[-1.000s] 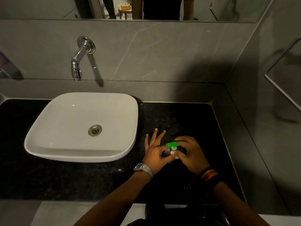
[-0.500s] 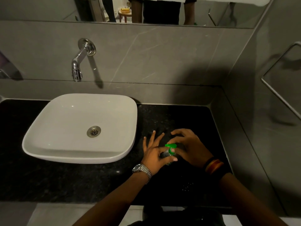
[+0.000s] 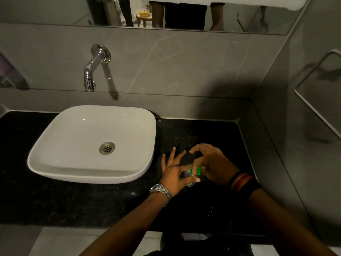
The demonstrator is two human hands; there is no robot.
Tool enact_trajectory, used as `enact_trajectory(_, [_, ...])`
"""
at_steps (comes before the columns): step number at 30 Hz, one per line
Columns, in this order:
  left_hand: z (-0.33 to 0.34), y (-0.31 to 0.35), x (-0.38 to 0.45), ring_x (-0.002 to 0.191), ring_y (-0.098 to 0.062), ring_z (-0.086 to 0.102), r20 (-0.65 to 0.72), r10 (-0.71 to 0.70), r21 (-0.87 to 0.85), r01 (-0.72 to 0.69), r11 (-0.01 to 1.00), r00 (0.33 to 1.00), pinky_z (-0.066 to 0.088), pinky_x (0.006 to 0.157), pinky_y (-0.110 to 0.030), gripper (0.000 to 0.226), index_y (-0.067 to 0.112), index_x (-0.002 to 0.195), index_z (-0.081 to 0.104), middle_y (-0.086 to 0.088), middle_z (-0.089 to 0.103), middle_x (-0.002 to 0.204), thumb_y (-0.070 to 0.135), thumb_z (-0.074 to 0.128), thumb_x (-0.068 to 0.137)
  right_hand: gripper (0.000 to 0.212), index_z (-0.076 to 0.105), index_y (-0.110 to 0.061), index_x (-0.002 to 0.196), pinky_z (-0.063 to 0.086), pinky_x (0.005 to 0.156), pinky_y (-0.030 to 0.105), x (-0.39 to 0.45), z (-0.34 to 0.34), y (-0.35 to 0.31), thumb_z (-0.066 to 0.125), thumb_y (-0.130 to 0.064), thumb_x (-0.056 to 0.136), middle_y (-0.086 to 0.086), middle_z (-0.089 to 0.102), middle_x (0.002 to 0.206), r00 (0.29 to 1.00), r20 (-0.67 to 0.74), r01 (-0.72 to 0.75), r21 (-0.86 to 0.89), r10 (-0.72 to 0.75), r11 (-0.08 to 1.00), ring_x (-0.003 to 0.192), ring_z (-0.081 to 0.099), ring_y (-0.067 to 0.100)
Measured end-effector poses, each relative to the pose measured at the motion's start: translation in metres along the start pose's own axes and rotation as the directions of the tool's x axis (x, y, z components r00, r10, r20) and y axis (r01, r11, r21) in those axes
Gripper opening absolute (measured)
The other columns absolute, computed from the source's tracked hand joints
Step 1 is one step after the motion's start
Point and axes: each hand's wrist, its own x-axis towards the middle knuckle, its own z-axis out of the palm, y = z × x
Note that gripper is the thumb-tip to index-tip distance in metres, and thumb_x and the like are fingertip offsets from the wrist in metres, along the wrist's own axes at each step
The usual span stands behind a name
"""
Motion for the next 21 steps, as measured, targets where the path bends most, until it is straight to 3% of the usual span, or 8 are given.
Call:
enact_trajectory(4, [0.003,-0.003,-0.001,0.151,-0.003,-0.020,-0.003,-0.004,0.013,0.004,1.000,1.000,-0.038,0.107,-0.027,0.049,0.057,0.117,0.067,0.009,0.025,0.167,0.080,0.061,0.074,0.030,0.074,-0.043,0.092,0.023,0.117,0.045,-0.006,0.000,0.002,0.067,-0.015,0.082,-0.012,0.044,0.144,0.999,-0.035,-0.020,0.060,0.022,0.998,0.141,0.028,0.014])
enact_trajectory(11, [0.007,-0.011,0.002,0.147,0.005,-0.029,-0.009,0.021,0.071,-0.021,0.997,1.000,-0.038,0.107,-0.027,0.028,0.080,0.103,0.053,0.011,0.025,0.167,0.084,0.059,0.075,0.021,0.074,-0.041,0.093,0.021,0.117,0.045,-0.008,0.003,-0.001,0.070,-0.024,0.082,-0.016,0.045,0.141,0.997,-0.049,-0.054,0.083,0.058,0.995,0.139,0.030,0.009])
enact_trajectory(21, [0.003,-0.009,0.002,0.143,0.010,-0.032,0.009,0.034,0.071,-0.034,0.997,0.999,-0.039,0.105,-0.025,0.037,0.067,0.110,0.064,0.010,0.024,0.167,0.081,0.061,0.076,0.026,0.071,-0.042,0.083,0.019,0.116,0.043,-0.002,0.009,0.002,0.068,-0.016,0.081,-0.019,0.043,0.142,0.998,-0.044,-0.052,0.056,0.054,0.997,0.140,0.027,0.008])
